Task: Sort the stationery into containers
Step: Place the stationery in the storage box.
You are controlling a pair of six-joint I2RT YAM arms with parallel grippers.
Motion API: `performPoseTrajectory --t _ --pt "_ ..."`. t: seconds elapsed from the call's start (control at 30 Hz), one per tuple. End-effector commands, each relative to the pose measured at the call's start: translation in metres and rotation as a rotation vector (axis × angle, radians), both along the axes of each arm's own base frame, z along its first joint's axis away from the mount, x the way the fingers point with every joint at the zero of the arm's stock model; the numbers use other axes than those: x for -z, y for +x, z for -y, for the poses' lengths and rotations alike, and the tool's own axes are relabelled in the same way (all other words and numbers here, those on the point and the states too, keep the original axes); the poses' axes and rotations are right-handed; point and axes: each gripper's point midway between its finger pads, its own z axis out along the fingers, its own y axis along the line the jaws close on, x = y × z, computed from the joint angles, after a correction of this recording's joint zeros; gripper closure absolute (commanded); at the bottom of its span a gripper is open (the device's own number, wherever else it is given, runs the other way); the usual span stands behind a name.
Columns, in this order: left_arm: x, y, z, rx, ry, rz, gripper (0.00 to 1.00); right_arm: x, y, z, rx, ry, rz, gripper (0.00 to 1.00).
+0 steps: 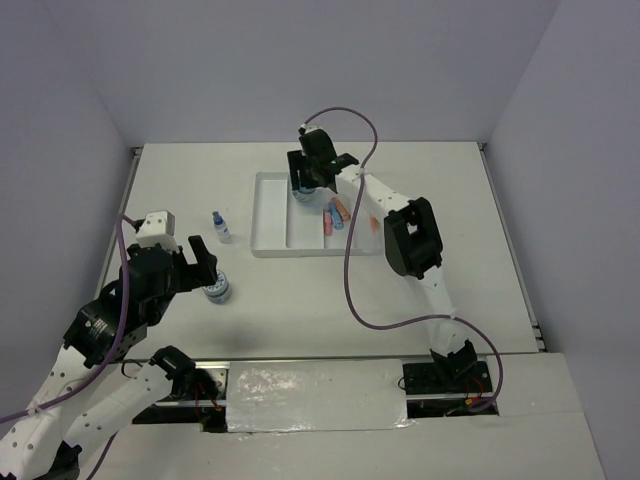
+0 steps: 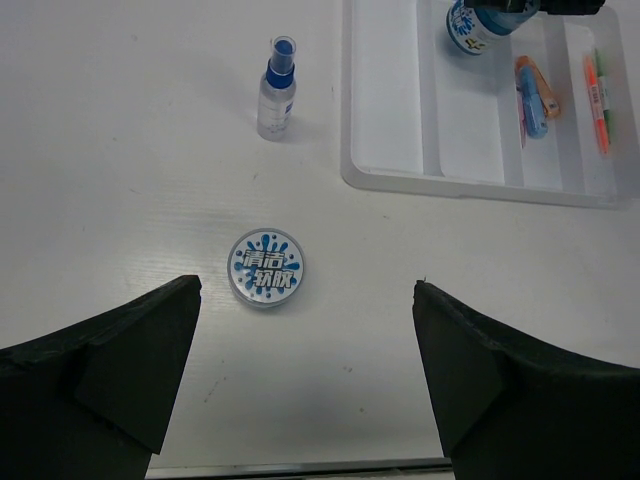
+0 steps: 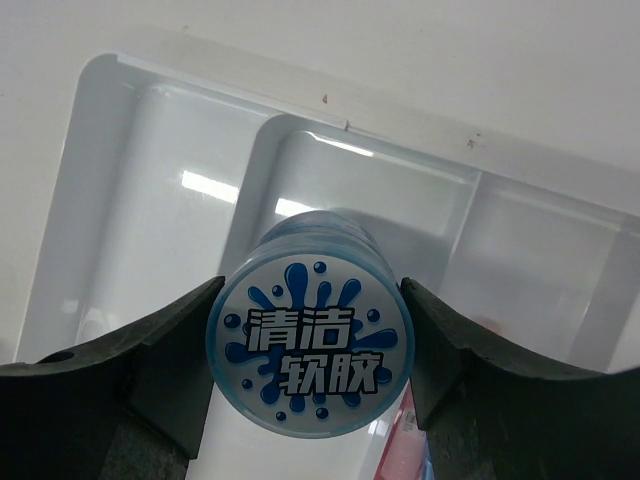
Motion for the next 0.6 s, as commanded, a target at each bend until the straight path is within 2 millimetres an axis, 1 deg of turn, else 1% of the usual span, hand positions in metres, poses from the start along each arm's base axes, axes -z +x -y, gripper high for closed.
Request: performPoseTrajectory --t 0.0,0.03,0.07,0.1,0.13,0.17,0.2,0.27,0.3,0.33,0.37,0.4,0.43,0.47,0.5,0.53,0.57 --pt "-0.007 0.002 0.001 0.000 -0.021 0.034 0.01 -0.021 0.009 -0.014 -0.034 0.040 0.049 0.57" --pt "-0.007 0.002 0.001 0.001 -0.021 0.033 0.01 -0.019 0.008 -0.016 -0.036 0.035 0.046 0.39" --pt "-0.007 0.003 0.001 0.001 -0.020 0.031 0.01 -0.021 0.008 -0.016 -0.036 0.029 0.049 0.30" --pt "-0.006 0.003 0.001 -0.002 -0.019 0.029 0.01 -0.028 0.007 -0.015 -0.035 0.027 0.061 0.14" --pt "-0.006 0.003 0.001 -0.004 -0.017 0.026 0.01 -0.034 0.006 -0.015 -0.033 0.028 0.069 0.00" --pt "-0.006 0.003 0.001 -0.007 -0.016 0.025 0.01 -0.041 0.004 -0.017 -0.036 0.031 0.080 0.00" --pt "-0.006 0.004 -0.001 -0.015 -0.013 0.023 0.01 -0.059 0.001 -0.016 -0.032 0.041 0.104 0.00" --pt "-0.006 0.003 -0.003 -0.030 -0.013 0.023 0.01 -0.077 -0.003 -0.015 -0.031 0.052 0.125 0.00" --pt "-0.007 0.003 -0.006 -0.045 -0.017 0.026 0.01 -0.100 -0.007 -0.014 -0.035 0.071 0.154 0.00" --pt "-0.009 0.002 -0.011 -0.071 -0.017 0.034 0.01 -0.109 -0.010 -0.013 -0.033 0.074 0.165 0.00" --pt "-0.008 0.001 -0.016 -0.093 -0.015 0.033 0.01 -0.111 -0.021 -0.018 -0.046 0.071 0.162 0.00" --pt "-0.012 -0.001 -0.022 -0.131 -0.030 0.046 0.01 -0.139 -0.033 -0.020 -0.063 0.099 0.202 0.00" --pt "-0.013 -0.001 -0.033 -0.187 -0.022 0.057 0.01 -0.142 -0.045 -0.027 -0.094 0.110 0.206 0.00" --pt "-0.012 -0.005 -0.041 -0.227 -0.016 0.051 0.01 -0.126 -0.071 -0.046 -0.153 0.102 0.191 0.00" --pt "-0.015 -0.008 -0.051 -0.288 -0.039 0.065 0.01 -0.146 -0.091 -0.053 -0.191 0.121 0.229 0.00" --pt "-0.016 -0.010 -0.060 -0.339 -0.041 0.070 0.01 -0.143 -0.107 -0.061 -0.220 0.117 0.231 0.00" --pt "-0.015 -0.014 -0.071 -0.405 -0.038 0.071 0.01 -0.124 -0.143 -0.087 -0.313 0.117 0.212 0.00"
